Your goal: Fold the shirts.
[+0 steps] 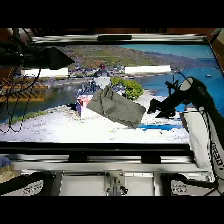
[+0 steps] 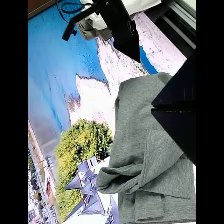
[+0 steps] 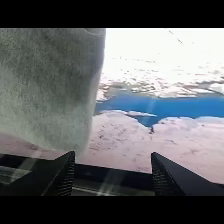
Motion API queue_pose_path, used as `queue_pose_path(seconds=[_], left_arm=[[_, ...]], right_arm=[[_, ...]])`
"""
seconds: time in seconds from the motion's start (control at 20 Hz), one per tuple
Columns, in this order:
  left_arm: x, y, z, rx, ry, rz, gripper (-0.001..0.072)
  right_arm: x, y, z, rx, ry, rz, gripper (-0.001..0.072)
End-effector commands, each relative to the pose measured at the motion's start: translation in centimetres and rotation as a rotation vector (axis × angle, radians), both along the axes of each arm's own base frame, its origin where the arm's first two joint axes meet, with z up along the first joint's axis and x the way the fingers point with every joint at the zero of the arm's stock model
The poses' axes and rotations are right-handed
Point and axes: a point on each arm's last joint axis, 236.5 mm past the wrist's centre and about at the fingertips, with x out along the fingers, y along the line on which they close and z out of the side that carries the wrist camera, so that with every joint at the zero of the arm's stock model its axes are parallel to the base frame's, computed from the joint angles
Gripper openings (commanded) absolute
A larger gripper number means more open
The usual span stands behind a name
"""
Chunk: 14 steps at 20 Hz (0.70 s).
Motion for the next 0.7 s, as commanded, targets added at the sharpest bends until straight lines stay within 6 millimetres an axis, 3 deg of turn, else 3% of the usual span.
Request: queue_pose_path(seconds=[0.0,0.15,0.35,0.4,0.45,0.5,0.6,0.65], left_arm=[[0.0,0.0,0.0,-0.004,0.005,0.004,0.0036],[0.0,0.0,0.0,-0.004,0.004,0.004,0.0036],[0.0,0.0,0.0,-0.004,0.004,0.004,0.0036],[0.0,0.0,0.0,-0.003,0.004,0.004,0.0036],[0.0,0.0,0.0,-0.003,0.004,0.005,0.0036],[0.0,0.0,0.0,-0.003,0.004,0.005,0.0036],[0.0,0.0,0.0,-0.003,0.004,0.005,0.0036],[0.0,0.0,0.0,-0.003,0.004,0.005,0.0036]], right_arm=[[1.4,3.5,-2.4,0.143,-0.074,-0.15,0.0585],[1.3,4.7,-3.8,0.157,-0.058,-0.141,0.0585],[1.6,9.0,-4.7,0.256,-0.058,-0.121,0.0582],[1.4,9.6,-5.1,0.254,-0.053,-0.111,0.0539],[1.3,9.9,-5.3,0.247,-0.057,-0.099,0.0287],[1.3,10.0,-5.0,0.25,-0.058,-0.093,0.0083],[2.1,9.5,-2.6,0.272,-0.117,-0.035,0.0088],[2.9,9.0,-0.1,0.289,-0.172,-0.003,0.0088]])
